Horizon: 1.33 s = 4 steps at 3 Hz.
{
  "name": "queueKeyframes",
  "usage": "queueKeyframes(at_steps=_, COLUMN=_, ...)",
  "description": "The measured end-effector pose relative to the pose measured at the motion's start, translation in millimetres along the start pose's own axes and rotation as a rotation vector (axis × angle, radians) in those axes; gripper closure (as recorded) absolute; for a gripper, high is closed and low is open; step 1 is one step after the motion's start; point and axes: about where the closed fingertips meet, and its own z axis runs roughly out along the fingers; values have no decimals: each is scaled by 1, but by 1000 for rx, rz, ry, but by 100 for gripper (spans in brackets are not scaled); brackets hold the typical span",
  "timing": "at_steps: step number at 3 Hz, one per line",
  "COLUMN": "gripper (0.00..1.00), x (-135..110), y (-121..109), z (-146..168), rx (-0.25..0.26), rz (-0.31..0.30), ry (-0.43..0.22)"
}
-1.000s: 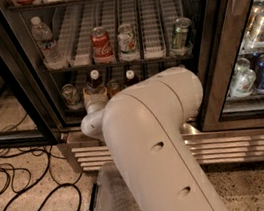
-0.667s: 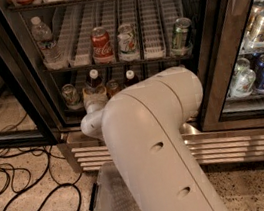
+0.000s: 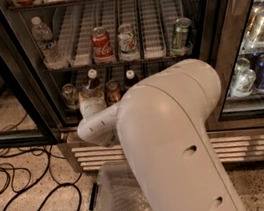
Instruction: Pick blue plastic bottle from bottom shelf of fridge
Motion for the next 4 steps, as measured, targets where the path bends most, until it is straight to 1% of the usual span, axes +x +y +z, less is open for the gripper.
queueKeyframes(at_steps=1, gripper=100, x=16, y=0, z=-25, rx=-4, rz=13, ry=81)
queueKeyframes(at_steps=2, gripper=100, x=17, y=-4, z=-27, rx=-7, rz=17, ry=100)
queueKeyframes(at_steps=3, gripper=100, x=29, y=-7, z=-56, rx=4, rz=68, ry=191)
queueKeyframes(at_steps=4, gripper=100, x=46, y=-11, z=-102, rx=50, rz=162, ry=311)
